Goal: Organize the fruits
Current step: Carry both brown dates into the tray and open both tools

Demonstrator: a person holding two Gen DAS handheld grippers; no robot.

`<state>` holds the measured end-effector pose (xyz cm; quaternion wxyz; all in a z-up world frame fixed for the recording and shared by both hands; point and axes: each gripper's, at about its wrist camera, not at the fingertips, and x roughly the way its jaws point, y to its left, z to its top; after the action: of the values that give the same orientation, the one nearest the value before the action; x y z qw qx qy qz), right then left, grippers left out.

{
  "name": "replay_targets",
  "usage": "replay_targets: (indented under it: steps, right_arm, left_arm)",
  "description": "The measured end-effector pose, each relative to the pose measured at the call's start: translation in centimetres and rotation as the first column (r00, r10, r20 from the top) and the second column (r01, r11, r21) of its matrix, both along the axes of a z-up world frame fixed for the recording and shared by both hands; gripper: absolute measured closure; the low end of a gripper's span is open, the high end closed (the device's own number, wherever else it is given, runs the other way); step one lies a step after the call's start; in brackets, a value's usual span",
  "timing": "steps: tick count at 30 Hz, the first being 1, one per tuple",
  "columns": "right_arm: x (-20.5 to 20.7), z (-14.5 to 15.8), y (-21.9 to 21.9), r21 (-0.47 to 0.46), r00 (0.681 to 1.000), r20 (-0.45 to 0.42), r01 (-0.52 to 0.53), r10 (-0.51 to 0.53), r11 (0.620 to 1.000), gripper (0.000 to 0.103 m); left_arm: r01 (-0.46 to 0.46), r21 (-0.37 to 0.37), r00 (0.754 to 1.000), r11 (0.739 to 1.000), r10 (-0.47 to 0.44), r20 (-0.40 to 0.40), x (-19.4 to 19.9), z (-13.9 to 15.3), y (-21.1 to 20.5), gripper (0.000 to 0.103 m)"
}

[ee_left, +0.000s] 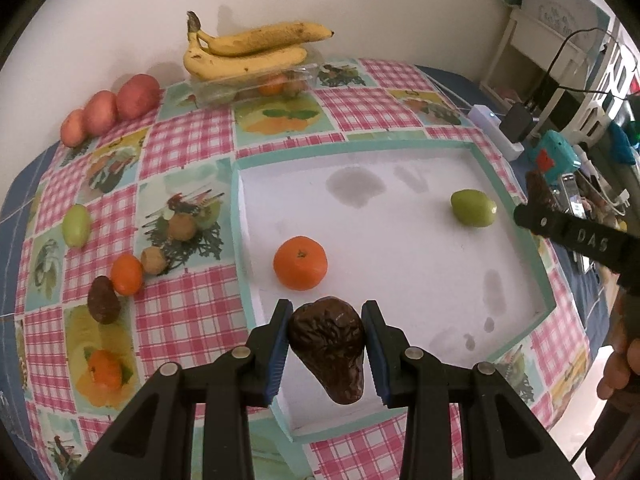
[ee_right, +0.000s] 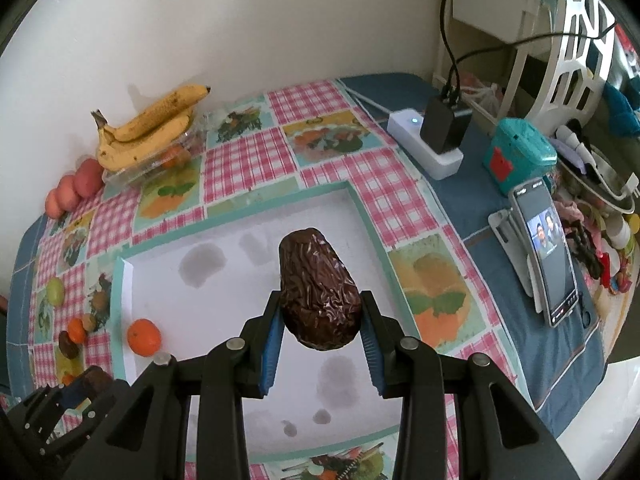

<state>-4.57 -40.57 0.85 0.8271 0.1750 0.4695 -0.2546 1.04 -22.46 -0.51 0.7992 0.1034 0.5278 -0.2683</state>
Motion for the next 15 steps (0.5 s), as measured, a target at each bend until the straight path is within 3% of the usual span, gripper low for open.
replay_targets:
  steps: [15]
  right_arm:
    - [0.8, -6.4, 0.0, 0.079, 0.982, -0.188, -0.013, 0.028, 0.997, 0.065]
  left_arm:
    - [0.009, 0.024, 0.999, 1.000, -0.008, -0.049, 0.6, -2.8, -0.7, 0.065]
